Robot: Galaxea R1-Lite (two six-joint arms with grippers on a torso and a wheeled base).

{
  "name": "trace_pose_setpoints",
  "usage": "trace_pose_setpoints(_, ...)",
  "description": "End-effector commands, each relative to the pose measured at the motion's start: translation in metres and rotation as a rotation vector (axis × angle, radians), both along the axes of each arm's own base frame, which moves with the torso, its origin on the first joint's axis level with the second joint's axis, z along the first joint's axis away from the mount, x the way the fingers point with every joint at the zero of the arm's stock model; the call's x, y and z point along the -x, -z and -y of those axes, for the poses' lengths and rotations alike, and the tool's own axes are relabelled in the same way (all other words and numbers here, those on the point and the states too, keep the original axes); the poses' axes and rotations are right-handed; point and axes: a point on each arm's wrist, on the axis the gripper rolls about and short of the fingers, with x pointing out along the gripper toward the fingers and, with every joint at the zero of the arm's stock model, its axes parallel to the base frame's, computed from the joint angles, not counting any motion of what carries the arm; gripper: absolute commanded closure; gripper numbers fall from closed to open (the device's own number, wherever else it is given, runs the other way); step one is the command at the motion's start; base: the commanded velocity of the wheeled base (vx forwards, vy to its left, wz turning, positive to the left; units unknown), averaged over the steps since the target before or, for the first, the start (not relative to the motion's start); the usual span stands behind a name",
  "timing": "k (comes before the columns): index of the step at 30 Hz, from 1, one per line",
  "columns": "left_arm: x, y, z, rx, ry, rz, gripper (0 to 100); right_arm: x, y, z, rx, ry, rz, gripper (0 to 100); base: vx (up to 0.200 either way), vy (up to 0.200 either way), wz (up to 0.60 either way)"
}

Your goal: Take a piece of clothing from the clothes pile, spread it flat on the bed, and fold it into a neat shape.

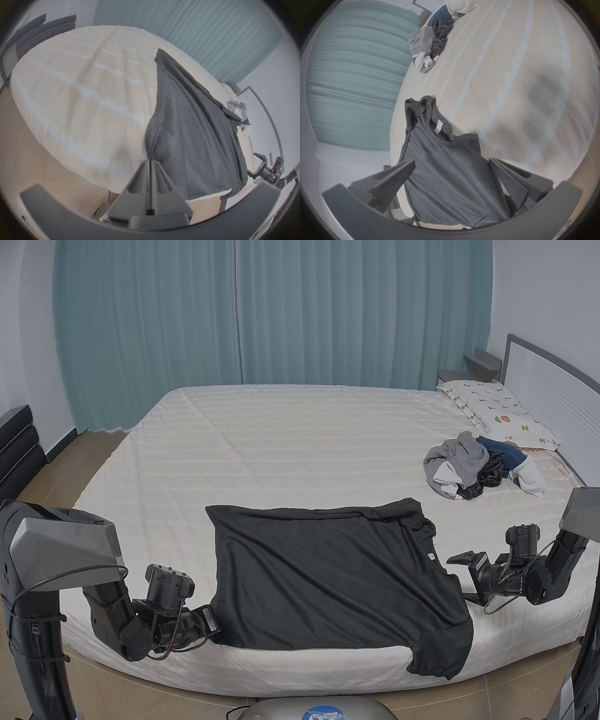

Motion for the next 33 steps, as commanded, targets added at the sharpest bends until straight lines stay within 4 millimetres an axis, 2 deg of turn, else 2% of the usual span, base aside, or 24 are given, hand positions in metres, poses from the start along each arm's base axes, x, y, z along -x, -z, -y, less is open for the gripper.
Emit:
trace_pose_setpoints(1,-0.001,-0.004,-0.005,-0.009,-0.003,0.015,100,0.0,0.0,0.0,0.001,-0.002,0.0,0,0.0,0.0,0.0)
trace_pose_setpoints(7,0.004,-0.019,-0.019,-0.064,0.009,0.009,100,0.006,-0.006,0.0,0.013,-0.008,0.01,0,0.0,0.0,0.0)
trace_pose_setpoints(9,0.008,-0.024,-0.022,-0.084,0.016,-0.009,100,0.012,-0.018,0.0,0.039,-0.029,0.044,0,0.0,0.0,0.0)
trace_pose_setpoints(12,0.01,-0.028,-0.026,-0.104,0.022,-0.015,100,0.017,-0.02,0.0,0.047,-0.033,0.044,0,0.0,0.0,0.0)
trace_pose_setpoints(17,0.012,-0.028,-0.031,-0.139,0.025,-0.04,100,0.018,-0.014,0.0,0.075,-0.058,0.033,0,0.0,0.0,0.0)
trace_pose_setpoints(23,0.008,-0.033,-0.058,-0.207,-0.002,-0.029,100,0.024,-0.01,-0.001,0.118,-0.095,0.027,0,0.0,0.0,0.0)
trace_pose_setpoints(27,0.008,-0.031,-0.061,-0.215,-0.004,-0.047,100,0.026,-0.007,-0.001,0.15,-0.109,0.019,0,0.0,0.0,0.0)
trace_pose_setpoints(33,0.012,-0.036,-0.069,-0.244,0.003,-0.086,100,0.025,0.012,-0.01,0.233,-0.118,-0.029,0,0.0,0.0,0.0)
